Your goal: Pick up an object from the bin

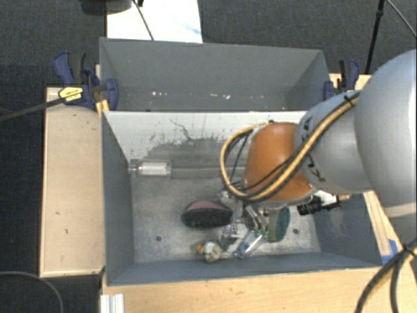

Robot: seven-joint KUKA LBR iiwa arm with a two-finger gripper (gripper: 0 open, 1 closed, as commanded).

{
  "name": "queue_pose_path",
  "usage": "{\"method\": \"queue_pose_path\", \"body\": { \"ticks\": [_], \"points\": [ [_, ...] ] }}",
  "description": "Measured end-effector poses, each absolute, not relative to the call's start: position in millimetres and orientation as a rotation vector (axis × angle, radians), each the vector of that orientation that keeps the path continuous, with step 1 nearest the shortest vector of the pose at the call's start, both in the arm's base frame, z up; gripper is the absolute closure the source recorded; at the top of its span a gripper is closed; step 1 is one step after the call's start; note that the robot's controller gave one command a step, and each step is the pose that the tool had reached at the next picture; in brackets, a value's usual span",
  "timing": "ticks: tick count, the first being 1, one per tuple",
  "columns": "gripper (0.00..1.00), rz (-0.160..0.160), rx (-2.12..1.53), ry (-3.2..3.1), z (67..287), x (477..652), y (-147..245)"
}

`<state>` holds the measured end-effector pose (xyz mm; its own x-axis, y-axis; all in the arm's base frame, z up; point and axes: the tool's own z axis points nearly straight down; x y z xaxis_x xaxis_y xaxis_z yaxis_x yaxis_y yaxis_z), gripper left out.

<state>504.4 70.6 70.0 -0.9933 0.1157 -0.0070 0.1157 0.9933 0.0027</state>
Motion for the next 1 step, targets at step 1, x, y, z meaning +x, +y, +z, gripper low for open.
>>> {"method": "queue_pose_path", "body": {
  "ticks": [1],
  "points": [
    [1.00, 0.005, 0.186, 3.121, 74.5, 506.9, 70.3]
  ]
}}
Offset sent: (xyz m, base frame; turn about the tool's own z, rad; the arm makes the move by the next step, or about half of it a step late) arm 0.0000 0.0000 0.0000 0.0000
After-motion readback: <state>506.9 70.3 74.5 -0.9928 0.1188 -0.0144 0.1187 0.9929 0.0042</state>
